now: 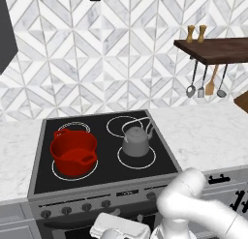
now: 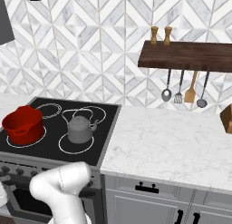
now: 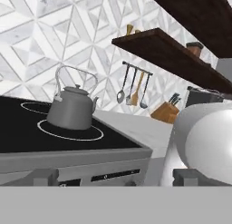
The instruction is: Pick the kettle from the counter and place it on a stove burner. Then turn the burner on.
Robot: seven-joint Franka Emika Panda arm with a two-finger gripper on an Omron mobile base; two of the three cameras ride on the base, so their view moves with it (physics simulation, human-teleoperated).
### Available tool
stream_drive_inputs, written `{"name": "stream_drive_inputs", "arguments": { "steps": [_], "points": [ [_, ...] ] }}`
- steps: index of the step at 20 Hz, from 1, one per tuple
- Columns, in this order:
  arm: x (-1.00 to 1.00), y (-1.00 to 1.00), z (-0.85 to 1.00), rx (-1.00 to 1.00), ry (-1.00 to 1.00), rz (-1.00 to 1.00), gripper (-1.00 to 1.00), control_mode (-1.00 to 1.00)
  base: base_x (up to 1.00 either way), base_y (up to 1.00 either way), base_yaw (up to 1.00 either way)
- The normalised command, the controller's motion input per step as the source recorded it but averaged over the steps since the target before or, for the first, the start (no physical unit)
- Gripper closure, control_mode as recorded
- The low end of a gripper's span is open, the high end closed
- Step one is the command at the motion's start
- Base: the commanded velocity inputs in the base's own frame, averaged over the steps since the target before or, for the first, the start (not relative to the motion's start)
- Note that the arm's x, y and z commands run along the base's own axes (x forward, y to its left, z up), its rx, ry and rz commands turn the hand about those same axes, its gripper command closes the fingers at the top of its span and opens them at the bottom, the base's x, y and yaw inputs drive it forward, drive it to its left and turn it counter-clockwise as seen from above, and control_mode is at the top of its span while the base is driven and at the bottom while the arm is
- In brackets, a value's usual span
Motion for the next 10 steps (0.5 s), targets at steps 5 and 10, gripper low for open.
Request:
{"name": "stream_drive_inputs", "arguments": {
  "steps": [5, 10],
  "points": [
    [0.04, 0.01, -0.06, 0.0, 0.0, 0.09, -1.0, -1.0, 0.0, 0.0, 0.0],
    [0.13, 0.04, -0.12, 0.0, 0.01, 0.22, -1.0, -1.0, 0.0, 0.0, 0.0]
  ]
}}
